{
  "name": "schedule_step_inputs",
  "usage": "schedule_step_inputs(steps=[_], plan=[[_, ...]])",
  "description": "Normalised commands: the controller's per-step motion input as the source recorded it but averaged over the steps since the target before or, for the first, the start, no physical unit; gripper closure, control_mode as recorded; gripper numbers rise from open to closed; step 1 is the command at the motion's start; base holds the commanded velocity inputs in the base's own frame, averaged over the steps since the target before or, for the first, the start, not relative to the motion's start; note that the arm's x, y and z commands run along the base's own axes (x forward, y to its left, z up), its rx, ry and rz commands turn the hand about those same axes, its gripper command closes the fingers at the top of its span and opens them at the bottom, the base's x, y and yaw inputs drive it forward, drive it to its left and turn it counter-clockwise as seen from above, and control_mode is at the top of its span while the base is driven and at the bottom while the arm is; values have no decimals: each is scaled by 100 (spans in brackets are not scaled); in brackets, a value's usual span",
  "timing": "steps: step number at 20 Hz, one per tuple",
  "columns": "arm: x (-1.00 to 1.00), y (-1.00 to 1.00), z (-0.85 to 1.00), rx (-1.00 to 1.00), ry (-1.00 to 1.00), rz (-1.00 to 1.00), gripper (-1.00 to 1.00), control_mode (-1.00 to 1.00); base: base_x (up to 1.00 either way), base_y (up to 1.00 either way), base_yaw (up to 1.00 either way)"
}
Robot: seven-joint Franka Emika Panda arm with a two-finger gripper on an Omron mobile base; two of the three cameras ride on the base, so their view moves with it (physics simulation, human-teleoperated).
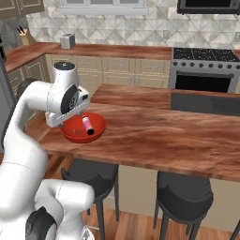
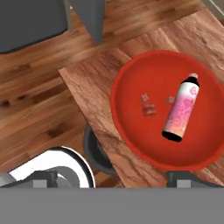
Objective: Open the fridge, grab two sodas, and place both sodas inside the bowl with ice on the dining counter.
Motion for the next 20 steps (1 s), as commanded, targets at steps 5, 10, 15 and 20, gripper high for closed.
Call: schedule_step_inputs(steps=[5,10,15,20], plan=[[-100,13,12,16,-2,-1,-100,-100,0,0,0],[-100,37,5,10,0,-5,-100,-100,0,0,0],[-87,33,0,14,0,-16,-100,-100,0,0,0],[-74,14,-4,12,0,-30,-100,-100,0,0,0]])
